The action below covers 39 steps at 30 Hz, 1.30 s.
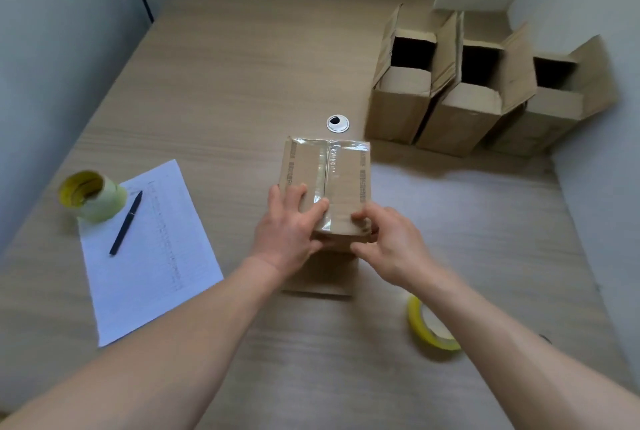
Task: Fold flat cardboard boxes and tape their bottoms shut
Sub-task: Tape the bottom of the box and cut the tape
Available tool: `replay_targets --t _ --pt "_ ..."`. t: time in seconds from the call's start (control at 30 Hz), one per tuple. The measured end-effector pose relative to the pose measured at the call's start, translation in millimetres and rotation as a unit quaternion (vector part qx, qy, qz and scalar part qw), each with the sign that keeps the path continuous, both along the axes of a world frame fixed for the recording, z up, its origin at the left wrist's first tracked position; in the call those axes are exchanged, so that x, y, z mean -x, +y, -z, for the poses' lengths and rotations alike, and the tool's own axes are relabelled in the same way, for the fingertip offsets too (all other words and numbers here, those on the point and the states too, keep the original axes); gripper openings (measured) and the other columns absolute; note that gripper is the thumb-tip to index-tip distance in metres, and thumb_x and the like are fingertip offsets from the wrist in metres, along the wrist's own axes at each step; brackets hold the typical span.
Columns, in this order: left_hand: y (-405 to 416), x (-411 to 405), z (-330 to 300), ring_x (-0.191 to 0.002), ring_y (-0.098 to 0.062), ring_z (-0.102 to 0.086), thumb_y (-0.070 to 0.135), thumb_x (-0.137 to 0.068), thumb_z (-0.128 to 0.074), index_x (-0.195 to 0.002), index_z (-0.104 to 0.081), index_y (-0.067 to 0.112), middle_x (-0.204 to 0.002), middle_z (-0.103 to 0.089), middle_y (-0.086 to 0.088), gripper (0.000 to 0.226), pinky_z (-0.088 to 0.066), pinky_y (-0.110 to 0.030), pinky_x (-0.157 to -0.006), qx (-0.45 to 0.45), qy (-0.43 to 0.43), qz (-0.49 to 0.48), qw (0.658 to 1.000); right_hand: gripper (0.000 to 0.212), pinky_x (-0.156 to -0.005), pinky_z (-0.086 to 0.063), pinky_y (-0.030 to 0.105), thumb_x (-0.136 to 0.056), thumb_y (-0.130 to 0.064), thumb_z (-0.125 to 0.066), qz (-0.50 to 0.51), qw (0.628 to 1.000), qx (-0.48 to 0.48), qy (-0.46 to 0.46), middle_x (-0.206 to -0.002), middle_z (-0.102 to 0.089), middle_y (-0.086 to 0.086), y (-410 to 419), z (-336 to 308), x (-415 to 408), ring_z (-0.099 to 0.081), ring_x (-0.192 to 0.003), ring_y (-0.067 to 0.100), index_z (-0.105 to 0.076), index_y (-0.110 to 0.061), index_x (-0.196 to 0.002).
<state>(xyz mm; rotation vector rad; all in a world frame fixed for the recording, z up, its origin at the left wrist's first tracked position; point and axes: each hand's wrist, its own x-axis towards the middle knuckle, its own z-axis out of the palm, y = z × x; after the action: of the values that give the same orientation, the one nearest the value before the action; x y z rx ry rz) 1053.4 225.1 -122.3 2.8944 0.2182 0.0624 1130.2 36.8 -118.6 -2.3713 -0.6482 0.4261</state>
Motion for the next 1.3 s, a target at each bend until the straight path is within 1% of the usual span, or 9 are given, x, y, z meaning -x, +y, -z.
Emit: replay_targets --t 0.13,0.27,0.43,0.53,0.6,0.7,0.83,1.13,1.3 --pt "8.2 -2.1 2.0 -0.12 -0.044 -0.038 0.028 -0.06 -0.088 -0.13 -0.058 0.027 -0.134 -0.043 -0.015 0.076 -0.055 -0.053 -0.079 0.012 0.002 0.013 1.0 0.045 -0.076 -0.045 0.016 -0.074 -0.021 -0.072 0.092 0.992 -0.07 -0.057 -0.103 -0.06 -0.011 -53.5 -0.1 19.3 -0.058 -0.089 0.002 -0.064 -0.027 -0.117" --pt "15.1 -4.4 4.3 -0.121 -0.041 -0.036 0.027 -0.062 -0.088 -0.13 -0.058 0.029 -0.134 -0.041 -0.014 0.074 -0.054 -0.053 -0.082 0.039 -0.006 0.018 0.999 0.049 -0.083 -0.049 0.034 -0.054 -0.021 -0.07 0.006 0.983 0.058 -0.172 -0.104 -0.064 -0.003 -132.2 11.9 60.9 -0.061 -0.097 0.022 -0.069 -0.021 -0.103" --pt "18.6 -12.8 -1.8 -0.12 -0.038 -0.034 0.021 -0.063 -0.084 -0.131 -0.057 0.029 -0.135 -0.039 -0.012 0.073 -0.047 -0.048 -0.095 0.037 0.004 0.058 0.998 0.046 -0.089 -0.052 0.047 -0.046 -0.016 -0.075 -0.117 0.951 0.239 -0.157 -0.105 -0.07 -0.003 -166.4 32.5 86.1 -0.064 -0.112 0.032 -0.074 -0.024 -0.091" --pt "13.0 -17.4 -17.4 -0.134 -0.04 -0.022 0.037 -0.068 -0.079 -0.138 -0.042 0.037 -0.142 -0.031 -0.007 0.079 -0.033 -0.05 -0.105 -0.05 0.052 0.068 0.995 0.023 -0.094 -0.044 0.044 -0.066 -0.014 -0.08 -0.077 0.962 0.219 -0.144 -0.101 -0.07 -0.005 -158.2 37.3 85.6 -0.061 -0.118 0.028 -0.073 -0.02 -0.087" --pt "3.5 -12.1 -31.7 -0.145 -0.041 -0.008 0.043 -0.069 -0.077 -0.143 -0.033 0.034 -0.15 -0.024 -0.005 0.087 -0.024 -0.055 -0.109 -0.081 0.039 0.07 0.994 0.017 -0.087 -0.04 0.032 -0.07 -0.023 -0.075 0.002 0.988 0.128 -0.085 -0.09 -0.068 -0.008 -142.5 29.3 85.3 -0.065 -0.101 0.021 -0.071 -0.017 -0.086" --pt "-18.9 11.3 -45.4 -0.13 -0.038 -0.045 0.022 -0.073 -0.074 -0.134 -0.056 0.012 -0.138 -0.049 -0.013 0.064 -0.043 -0.046 -0.102 0.104 -0.109 0.139 0.979 0.024 -0.062 -0.038 0.043 -0.065 -0.034 -0.058 0.1 0.989 -0.078 0.074 -0.068 -0.053 0.008 -107.4 -2.0 86.1 -0.051 -0.068 0.031 -0.062 -0.012 -0.076" --pt "-41.9 35.6 -56.6 -0.123 -0.018 -0.052 0.02 -0.087 -0.064 -0.133 -0.058 0.007 -0.132 -0.057 -0.006 0.049 -0.036 -0.021 -0.106 0.348 -0.026 0.126 0.929 0.023 -0.064 -0.039 0.046 -0.064 -0.029 -0.055 0.069 0.967 -0.208 0.134 -0.07 -0.055 0.016 -67.4 -39.2 89.5 -0.051 -0.072 0.035 -0.058 -0.008 -0.072" --pt "-29.4 54.7 -67.0 -0.111 -0.012 -0.058 0.027 -0.086 -0.056 -0.118 -0.069 0.01 -0.112 -0.062 0.004 0.039 -0.044 -0.026 -0.1 0.45 0.003 0.069 0.89 0.016 -0.063 -0.04 0.037 -0.069 -0.014 -0.052 0.003 0.972 -0.2 0.121 -0.071 -0.059 0.012 -31.9 -71.2 94.0 -0.053 -0.073 0.029 -0.063 -0.006 -0.077" --pt "-14.0 49.1 -69.8 -0.103 -0.011 -0.06 0.0 -0.094 -0.057 -0.125 -0.063 0.006 -0.108 -0.067 -0.002 0.032 -0.046 -0.029 -0.102 0.529 0.04 -0.022 0.847 0.018 -0.063 -0.041 0.037 -0.067 -0.013 -0.052 -0.013 0.973 -0.19 0.127 -0.071 -0.061 0.012 -29.1 -74.4 92.9 -0.055 -0.072 0.028 -0.064 -0.005 -0.078"
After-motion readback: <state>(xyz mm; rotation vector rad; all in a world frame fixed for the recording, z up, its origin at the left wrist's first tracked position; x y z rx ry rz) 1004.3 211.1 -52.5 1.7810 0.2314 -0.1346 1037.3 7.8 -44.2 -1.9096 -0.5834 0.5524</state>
